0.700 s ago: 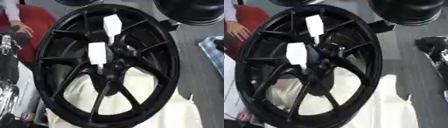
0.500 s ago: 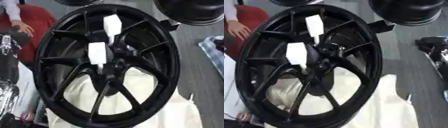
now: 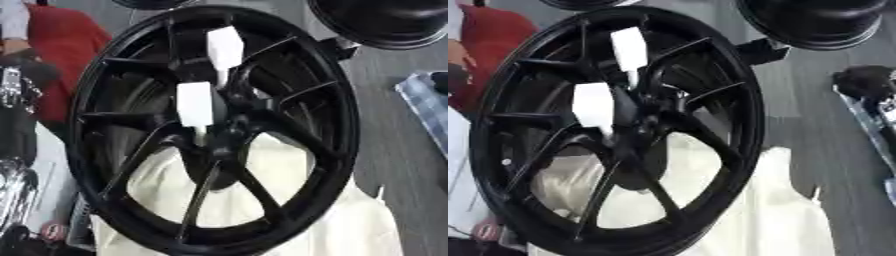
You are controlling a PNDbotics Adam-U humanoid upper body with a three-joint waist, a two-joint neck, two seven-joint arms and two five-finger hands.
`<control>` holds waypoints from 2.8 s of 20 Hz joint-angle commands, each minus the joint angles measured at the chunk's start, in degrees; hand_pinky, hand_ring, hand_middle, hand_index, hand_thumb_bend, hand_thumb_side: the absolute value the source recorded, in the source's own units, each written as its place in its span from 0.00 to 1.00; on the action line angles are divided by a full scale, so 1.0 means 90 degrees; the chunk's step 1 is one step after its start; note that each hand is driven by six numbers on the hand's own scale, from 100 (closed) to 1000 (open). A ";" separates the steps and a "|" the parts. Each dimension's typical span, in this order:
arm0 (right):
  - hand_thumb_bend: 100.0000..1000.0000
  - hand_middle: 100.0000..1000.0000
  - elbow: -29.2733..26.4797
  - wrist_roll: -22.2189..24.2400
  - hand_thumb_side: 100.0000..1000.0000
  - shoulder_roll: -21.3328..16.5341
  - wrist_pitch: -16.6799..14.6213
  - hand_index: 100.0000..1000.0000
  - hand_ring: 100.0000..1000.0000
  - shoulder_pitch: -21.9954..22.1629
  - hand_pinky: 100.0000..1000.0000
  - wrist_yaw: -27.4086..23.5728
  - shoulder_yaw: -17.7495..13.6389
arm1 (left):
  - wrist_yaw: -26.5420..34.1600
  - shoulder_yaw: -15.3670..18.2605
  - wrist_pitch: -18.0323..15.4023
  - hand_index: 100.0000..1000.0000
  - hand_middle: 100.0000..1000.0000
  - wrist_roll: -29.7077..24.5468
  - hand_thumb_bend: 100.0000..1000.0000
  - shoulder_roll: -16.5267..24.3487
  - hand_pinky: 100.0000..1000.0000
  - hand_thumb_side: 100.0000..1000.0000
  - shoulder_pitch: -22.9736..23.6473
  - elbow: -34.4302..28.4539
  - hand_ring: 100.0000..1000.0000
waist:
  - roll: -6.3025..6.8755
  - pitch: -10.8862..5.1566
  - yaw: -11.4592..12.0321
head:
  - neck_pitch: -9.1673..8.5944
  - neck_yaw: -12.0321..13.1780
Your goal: Pull the pin out of the wheel hub.
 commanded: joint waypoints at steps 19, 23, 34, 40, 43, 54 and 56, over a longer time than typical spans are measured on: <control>0.00 0.68 -0.0096 0.1777 0.37 -0.3391 -0.1207 0.75 0.82 -0.2438 0.85 0.1511 0.1480 | -0.0056 -0.0045 0.0036 0.77 0.55 -0.0096 0.00 0.0412 0.82 0.70 0.0037 -0.0085 0.66 | -0.0273 -0.0219 0.0163 | 0.0093 -0.0160; 0.00 0.68 -0.0096 0.2035 0.37 -0.3662 -0.1401 0.75 0.82 -0.2750 0.85 0.1229 0.1511 | -0.0040 -0.0091 0.0045 0.77 0.55 -0.0146 0.00 0.0428 0.82 0.70 -0.0014 -0.0096 0.66 | -0.0295 -0.0197 0.0258 | 0.0059 -0.0255; 0.00 0.68 0.0235 0.2113 0.38 -0.2980 -0.0321 0.75 0.83 -0.3864 0.85 0.1481 0.2027 | -0.0025 -0.0164 0.0068 0.77 0.55 -0.0223 0.00 0.0448 0.82 0.70 -0.0135 -0.0112 0.66 | -0.0400 -0.0075 0.0570 | -0.0072 -0.0685; 0.00 0.69 0.0622 0.2198 0.40 -0.2461 0.0125 0.76 0.84 -0.4416 0.86 0.1568 0.2241 | -0.0022 -0.0174 0.0079 0.77 0.55 -0.0231 0.00 0.0444 0.82 0.70 -0.0206 -0.0127 0.66 | -0.0463 0.0017 0.0759 | -0.0148 -0.0884; 0.01 0.71 0.0905 0.2207 0.42 -0.2212 0.0258 0.77 0.87 -0.4596 0.87 0.1677 0.2328 | -0.0015 -0.0183 0.0086 0.77 0.55 -0.0235 0.00 0.0435 0.82 0.71 -0.0256 -0.0135 0.66 | -0.0494 0.0062 0.0845 | -0.0174 -0.0952; 0.20 0.83 0.1735 0.2571 0.43 -0.1634 0.0332 0.86 1.00 -0.4984 0.93 0.2040 0.2430 | 0.0030 -0.0191 0.0116 0.77 0.55 -0.0215 0.00 0.0436 0.82 0.71 -0.0422 -0.0165 0.66 | -0.0639 0.0253 0.1165 | -0.0303 -0.1422; 0.22 0.84 0.1850 0.2614 0.43 -0.1533 0.0339 0.86 1.00 -0.5050 0.94 0.2155 0.2461 | 0.0040 -0.0194 0.0120 0.77 0.55 -0.0206 0.00 0.0428 0.82 0.71 -0.0435 -0.0168 0.66 | -0.0650 0.0276 0.1191 | -0.0284 -0.1493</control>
